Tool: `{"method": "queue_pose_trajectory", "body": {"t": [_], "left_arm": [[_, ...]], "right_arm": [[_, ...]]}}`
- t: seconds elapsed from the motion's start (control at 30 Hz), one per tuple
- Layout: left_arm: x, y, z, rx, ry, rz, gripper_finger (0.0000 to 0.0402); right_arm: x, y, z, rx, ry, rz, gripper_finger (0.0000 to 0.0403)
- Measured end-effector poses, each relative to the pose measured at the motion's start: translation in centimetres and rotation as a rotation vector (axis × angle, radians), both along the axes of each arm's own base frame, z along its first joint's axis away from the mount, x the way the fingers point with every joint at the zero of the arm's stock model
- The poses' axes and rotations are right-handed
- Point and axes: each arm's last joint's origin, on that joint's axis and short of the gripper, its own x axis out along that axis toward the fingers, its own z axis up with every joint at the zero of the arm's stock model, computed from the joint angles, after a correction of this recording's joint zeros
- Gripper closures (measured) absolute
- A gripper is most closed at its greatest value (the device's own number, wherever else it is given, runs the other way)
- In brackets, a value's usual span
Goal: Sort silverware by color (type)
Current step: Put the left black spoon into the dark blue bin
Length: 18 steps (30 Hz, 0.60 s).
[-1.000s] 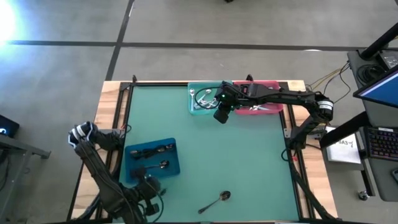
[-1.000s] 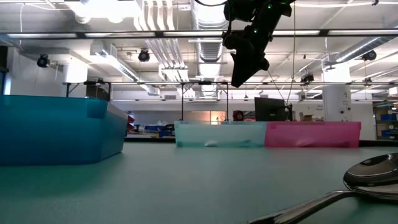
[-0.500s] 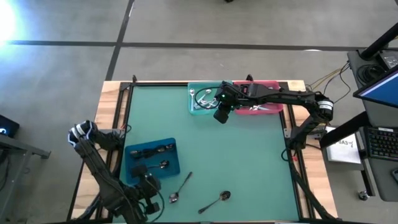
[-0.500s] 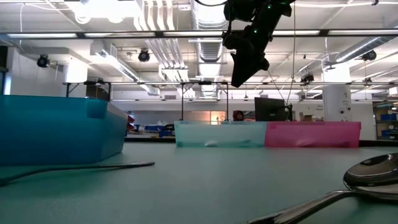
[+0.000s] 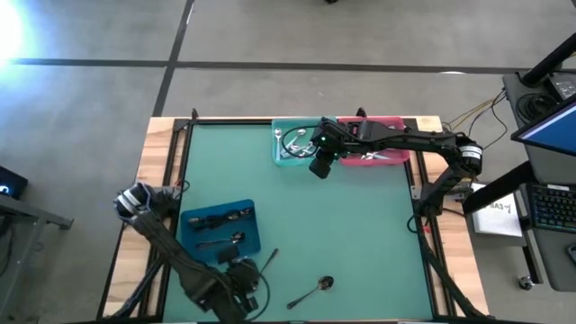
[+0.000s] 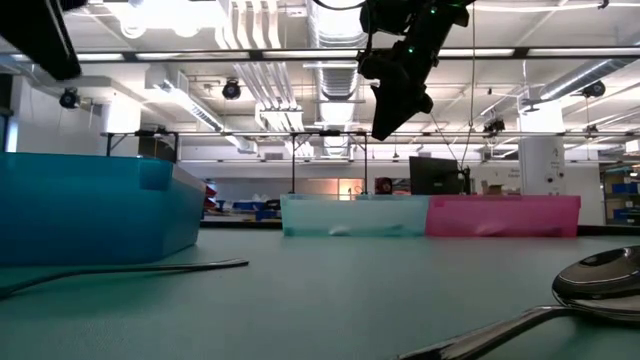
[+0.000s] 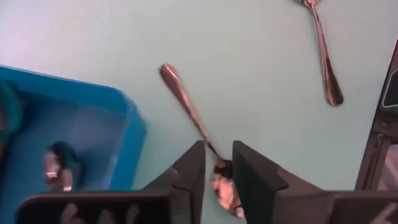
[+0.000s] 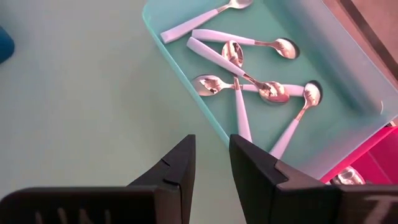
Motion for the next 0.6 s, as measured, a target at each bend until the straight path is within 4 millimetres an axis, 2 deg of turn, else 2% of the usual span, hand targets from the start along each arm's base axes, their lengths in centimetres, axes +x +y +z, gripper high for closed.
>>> {"method": "queue_pose_trajectory", "body": {"t": [0.2, 0.47, 0.6], "left_arm": [[2.6, 0.5, -1.8, -0.084, 0.035, -0.009, 0.0295], [3.9, 2.5, -2.5, -0.132, 0.132, 0.068, 0.0269], [4.6, 3.0, -2.8, -0.189, 0.112, 0.159, 0.0266]], "right_arm": [[0.0, 0.0, 0.0, 0.0, 0.0, 0.0, 0.0314], [0.0, 0.0, 0.0, 0.0, -0.001, 0.0, 0.0314], [0.0, 0.0, 0.0, -0.001, -0.001, 0.001, 0.0314]]}}
